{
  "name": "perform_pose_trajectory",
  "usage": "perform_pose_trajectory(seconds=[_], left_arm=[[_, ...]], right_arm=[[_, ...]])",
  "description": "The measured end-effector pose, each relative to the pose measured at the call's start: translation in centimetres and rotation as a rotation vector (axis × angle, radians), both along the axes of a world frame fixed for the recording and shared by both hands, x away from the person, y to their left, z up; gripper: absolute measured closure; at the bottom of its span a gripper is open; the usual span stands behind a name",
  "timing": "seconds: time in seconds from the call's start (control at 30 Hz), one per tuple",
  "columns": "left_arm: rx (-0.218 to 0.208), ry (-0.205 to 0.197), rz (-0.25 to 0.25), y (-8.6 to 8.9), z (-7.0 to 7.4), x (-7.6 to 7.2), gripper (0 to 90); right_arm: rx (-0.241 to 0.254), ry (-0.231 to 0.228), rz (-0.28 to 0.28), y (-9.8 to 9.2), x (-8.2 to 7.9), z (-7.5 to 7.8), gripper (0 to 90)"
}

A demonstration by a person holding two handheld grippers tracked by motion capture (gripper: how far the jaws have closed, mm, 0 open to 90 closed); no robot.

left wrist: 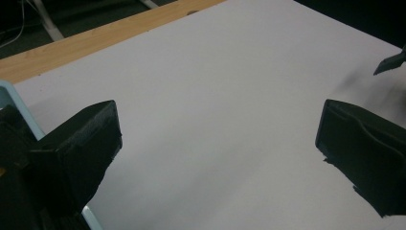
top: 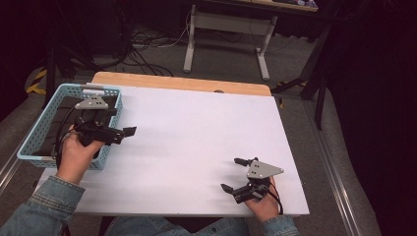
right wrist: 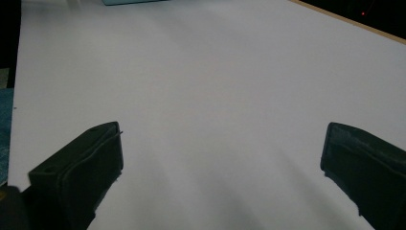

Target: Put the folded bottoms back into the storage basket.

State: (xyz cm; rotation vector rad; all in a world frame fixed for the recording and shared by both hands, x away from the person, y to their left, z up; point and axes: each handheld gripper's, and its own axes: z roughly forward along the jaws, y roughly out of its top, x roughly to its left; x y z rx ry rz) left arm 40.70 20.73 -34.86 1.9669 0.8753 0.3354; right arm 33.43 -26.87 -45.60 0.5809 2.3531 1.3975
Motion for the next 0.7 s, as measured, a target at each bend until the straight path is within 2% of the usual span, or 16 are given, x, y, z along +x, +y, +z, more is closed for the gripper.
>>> perform_pose_trajectory(seconds=[0.13,0.27,0.37,0.47,0.6,0.7], left_arm=[[-0.029,-0.002,-0.035,-0.6,-0.6,-0.6,1.8],[-0.067,-0.037,-0.055,-1.1,-1.2,-1.1,1.7],[-0.092,-0.047,-0.076,-1.5,-1.7,-1.4,1.4],[-0.090,-0.054,-0.097,-2.0,-2.2,-1.7,1.3],[-0.109,-0.063,-0.119,-2.6,-3.0,-2.1,1.1],[-0.102,-0.065,-0.128,-3.0,-3.8,-2.4,1.1]], right_arm=[[0.000,-0.001,0.001,0.0,0.0,0.0,1.3],[0.000,-0.001,0.002,0.0,0.0,0.0,1.3],[0.000,-0.001,0.003,0.0,0.0,0.0,1.3],[0.000,-0.001,0.003,0.0,0.0,0.0,1.3],[0.000,-0.002,0.004,0.0,0.0,0.0,1.3],[0.001,-0.002,0.004,0.0,0.0,0.0,1.3]])
